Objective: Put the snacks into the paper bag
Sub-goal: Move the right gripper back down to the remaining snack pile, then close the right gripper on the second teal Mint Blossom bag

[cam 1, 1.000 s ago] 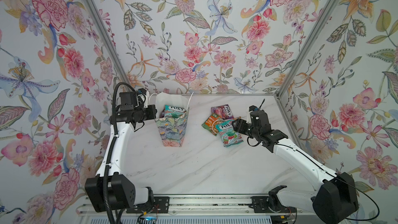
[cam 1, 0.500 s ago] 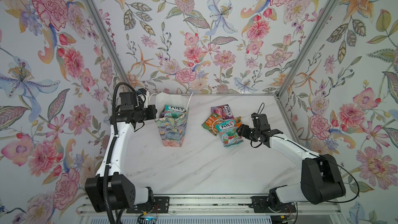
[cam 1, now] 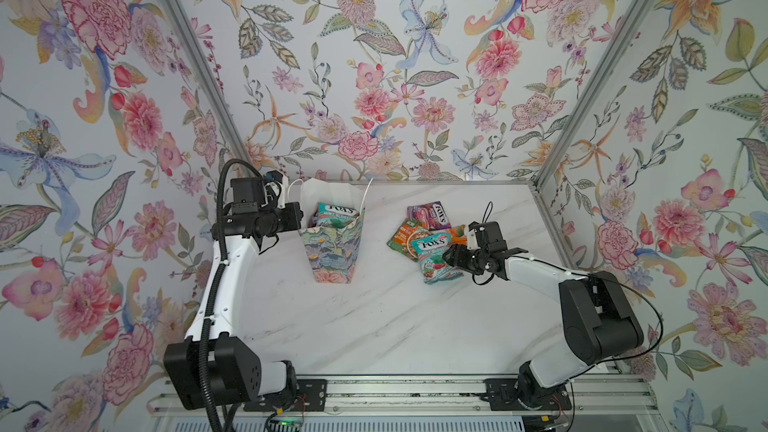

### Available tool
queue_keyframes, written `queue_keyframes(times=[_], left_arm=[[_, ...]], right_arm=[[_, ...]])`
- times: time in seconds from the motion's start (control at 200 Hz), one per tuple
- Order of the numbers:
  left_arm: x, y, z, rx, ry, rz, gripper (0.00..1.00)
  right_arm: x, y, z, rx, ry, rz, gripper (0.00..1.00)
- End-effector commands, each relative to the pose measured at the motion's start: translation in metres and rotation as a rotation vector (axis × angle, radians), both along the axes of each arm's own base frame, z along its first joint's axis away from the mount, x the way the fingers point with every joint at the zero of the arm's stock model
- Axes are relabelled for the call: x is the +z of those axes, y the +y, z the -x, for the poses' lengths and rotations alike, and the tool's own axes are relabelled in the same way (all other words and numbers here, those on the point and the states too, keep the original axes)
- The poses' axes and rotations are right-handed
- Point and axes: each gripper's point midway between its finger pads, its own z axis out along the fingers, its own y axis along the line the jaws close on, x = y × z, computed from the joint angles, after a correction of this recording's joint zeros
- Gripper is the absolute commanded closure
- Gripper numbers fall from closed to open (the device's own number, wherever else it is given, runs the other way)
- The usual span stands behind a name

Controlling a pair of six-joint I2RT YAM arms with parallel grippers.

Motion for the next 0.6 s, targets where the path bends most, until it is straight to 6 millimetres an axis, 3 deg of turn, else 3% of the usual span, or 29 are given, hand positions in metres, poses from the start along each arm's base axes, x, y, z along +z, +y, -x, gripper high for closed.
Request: queue_keyframes(times=[0.0,0.11,0.265,0.596], left_arm=[[0.001,-0.004,0.003,-0.014,-0.006,0.001,0.97],[0.000,-0.004,0.003,-0.015,-0.005,0.002,0.97],[-0.001,-0.004,0.004,-0.017,-0.001,0.001,0.97],[-0.001,-0.004,0.003,-0.015,0.000,0.000,0.98]], right_arm=[[0.024,0.016,0.001,0.018,-0.047,-0.059,0.32],[0.033,0.006,0.002,-0.018,-0.072,-0.056,0.32],[0.030,-0.011,0.001,-0.046,-0.059,-0.075,0.33],[0.004,-0.006,0.006,-0.023,0.008,-0.207,0.36]])
